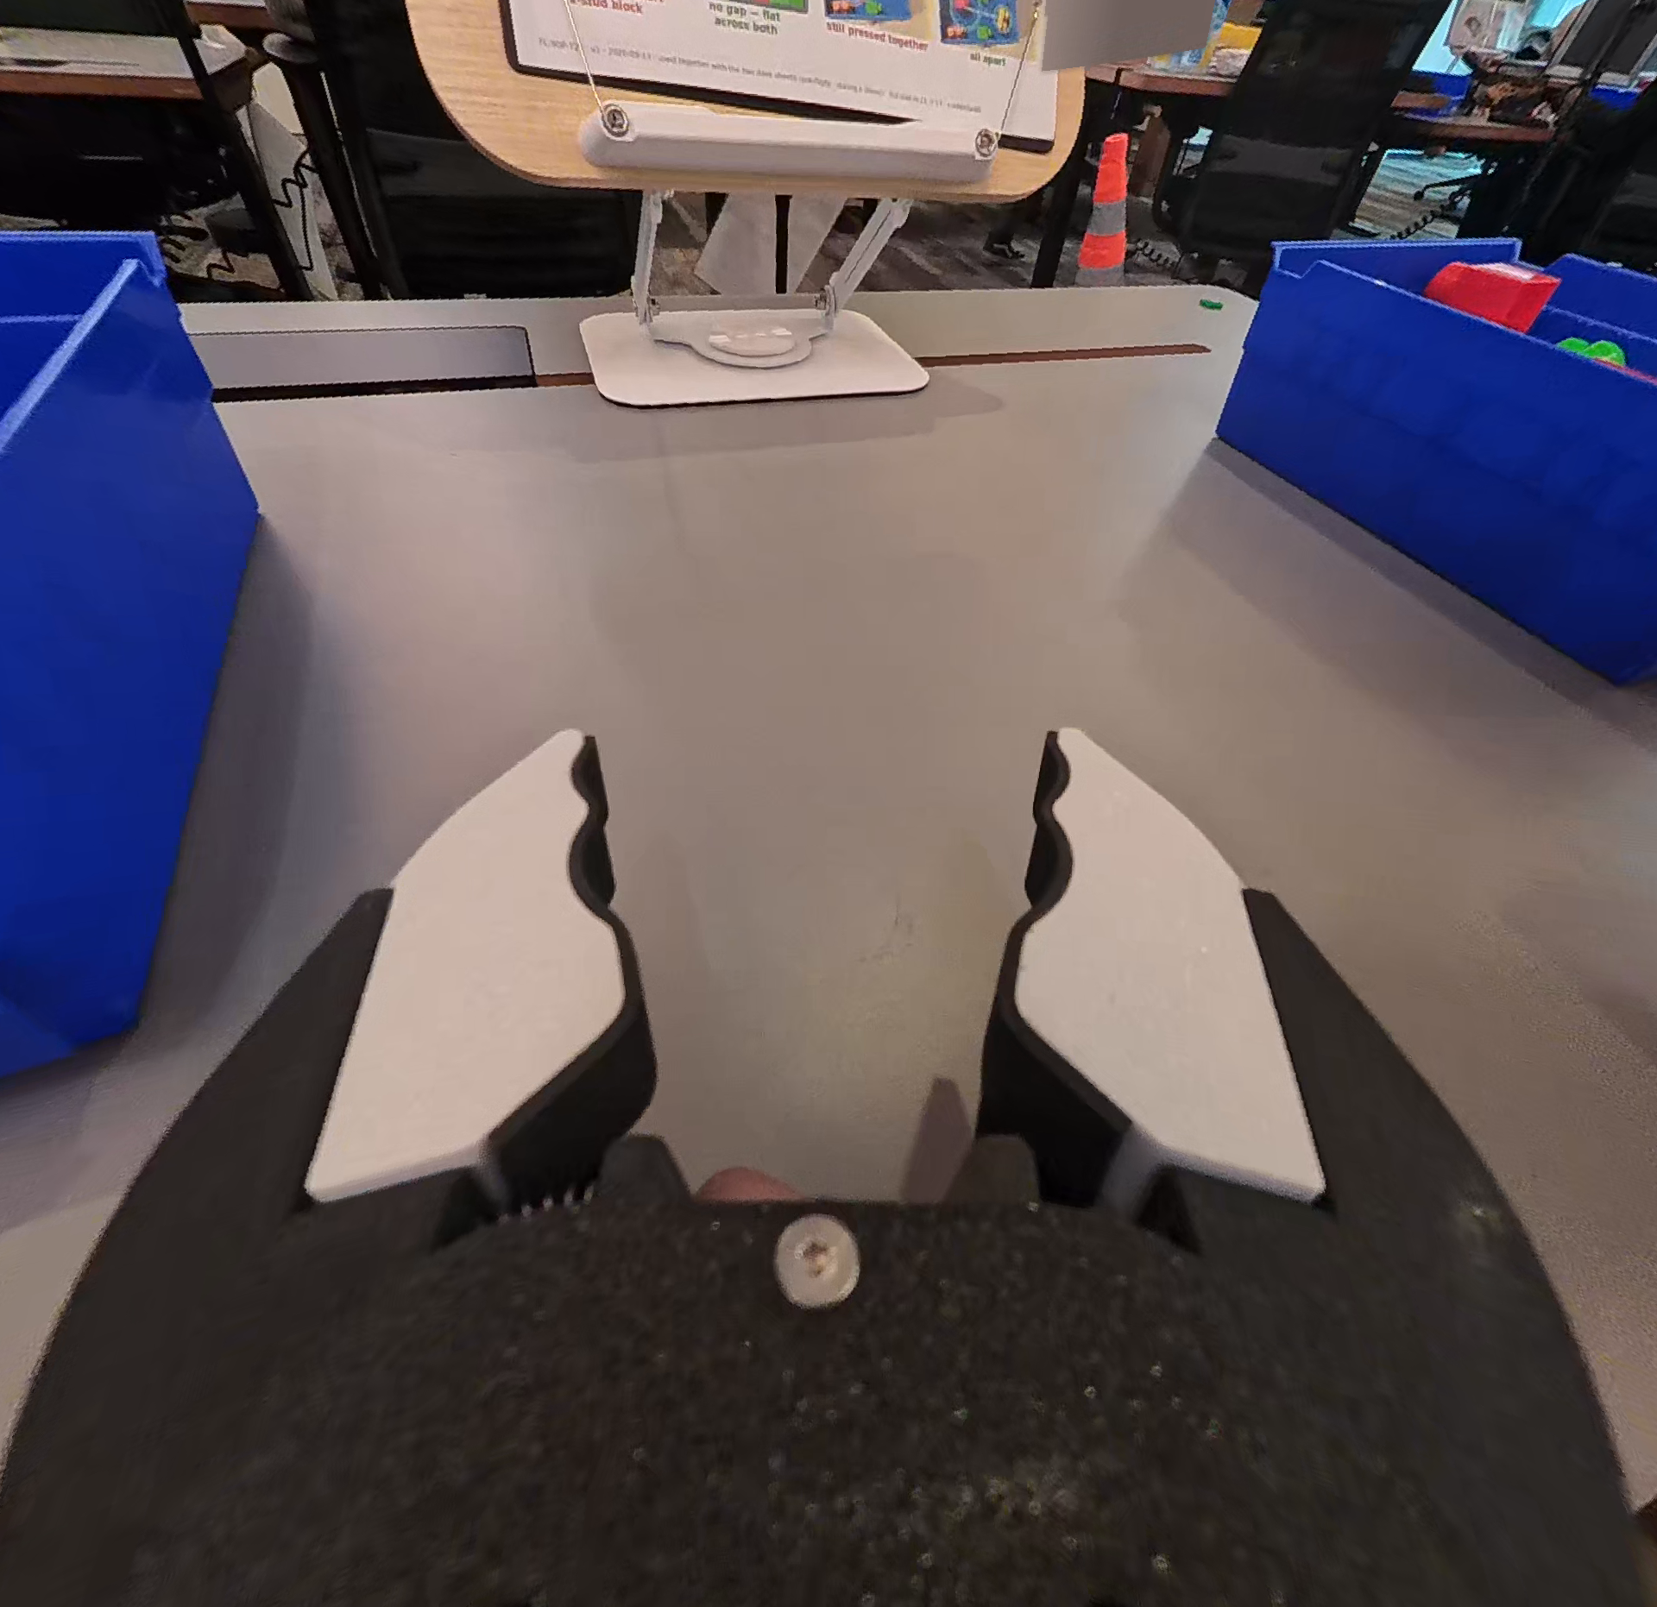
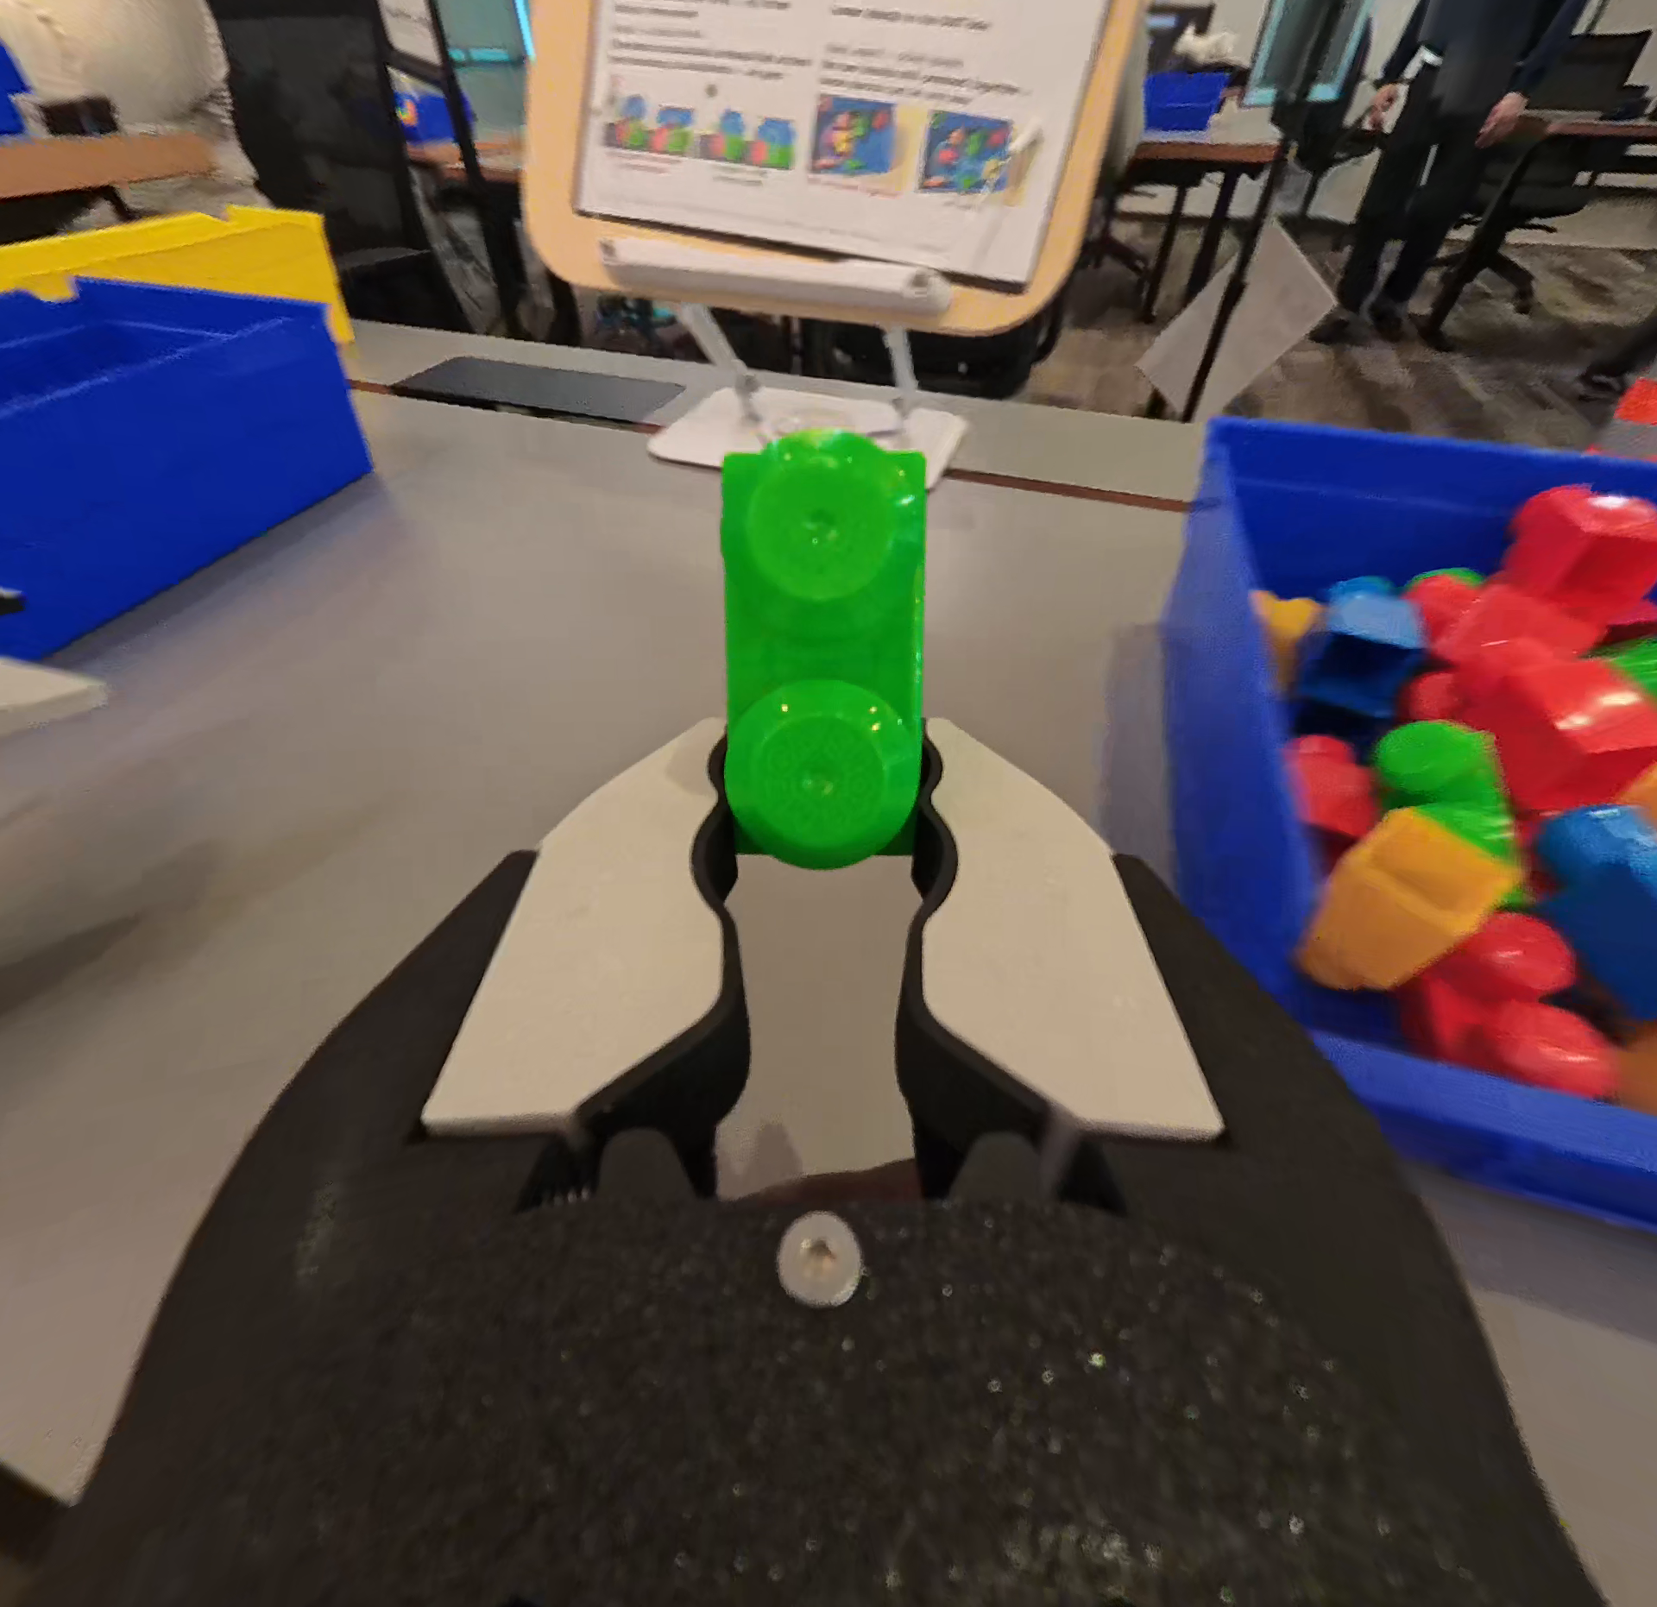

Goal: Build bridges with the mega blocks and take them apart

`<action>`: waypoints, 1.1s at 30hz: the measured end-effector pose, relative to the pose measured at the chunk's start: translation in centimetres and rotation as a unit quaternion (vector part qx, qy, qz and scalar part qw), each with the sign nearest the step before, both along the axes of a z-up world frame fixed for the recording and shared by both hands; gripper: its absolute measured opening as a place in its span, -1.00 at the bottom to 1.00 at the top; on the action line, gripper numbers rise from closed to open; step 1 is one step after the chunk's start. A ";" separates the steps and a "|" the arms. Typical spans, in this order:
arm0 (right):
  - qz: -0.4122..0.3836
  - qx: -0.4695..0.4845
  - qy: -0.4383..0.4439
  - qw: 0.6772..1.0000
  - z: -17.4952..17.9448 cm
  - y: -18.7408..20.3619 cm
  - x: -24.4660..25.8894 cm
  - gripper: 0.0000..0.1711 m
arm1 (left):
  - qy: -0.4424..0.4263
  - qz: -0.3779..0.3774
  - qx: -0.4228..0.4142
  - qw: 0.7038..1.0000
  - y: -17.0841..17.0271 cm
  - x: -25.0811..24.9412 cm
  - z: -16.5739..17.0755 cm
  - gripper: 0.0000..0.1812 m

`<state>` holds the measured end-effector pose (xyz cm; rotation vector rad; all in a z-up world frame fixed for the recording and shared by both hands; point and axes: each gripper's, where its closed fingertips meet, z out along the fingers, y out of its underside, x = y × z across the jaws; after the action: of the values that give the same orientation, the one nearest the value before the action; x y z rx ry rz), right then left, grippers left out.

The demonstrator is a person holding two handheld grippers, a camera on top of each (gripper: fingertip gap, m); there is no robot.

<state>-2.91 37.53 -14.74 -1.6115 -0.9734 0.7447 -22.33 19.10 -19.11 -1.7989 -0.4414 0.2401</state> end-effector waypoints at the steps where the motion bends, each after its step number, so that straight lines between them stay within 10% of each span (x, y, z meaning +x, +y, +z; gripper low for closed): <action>1: -0.008 -0.003 -0.019 1.000 0.7 1.9 0.7 -0.58 | 0.000 -0.003 -0.001 1.000 0.1 0.1 0.0 0.00; 10: -0.021 -0.164 -0.194 0.967 -0.8 18.3 2.9 -0.58 | 0.016 -0.015 -0.005 1.000 0.1 0.7 0.0 -0.01; 33: 0.029 -0.323 -0.450 0.832 -9.4 18.3 0.4 -0.57 | 0.004 -0.034 0.002 0.999 -0.4 2.0 0.7 -0.02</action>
<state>-2.47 55.81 -24.15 -2.6547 -1.5298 0.3172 -20.34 18.72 -18.45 -1.8056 -0.3733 0.1984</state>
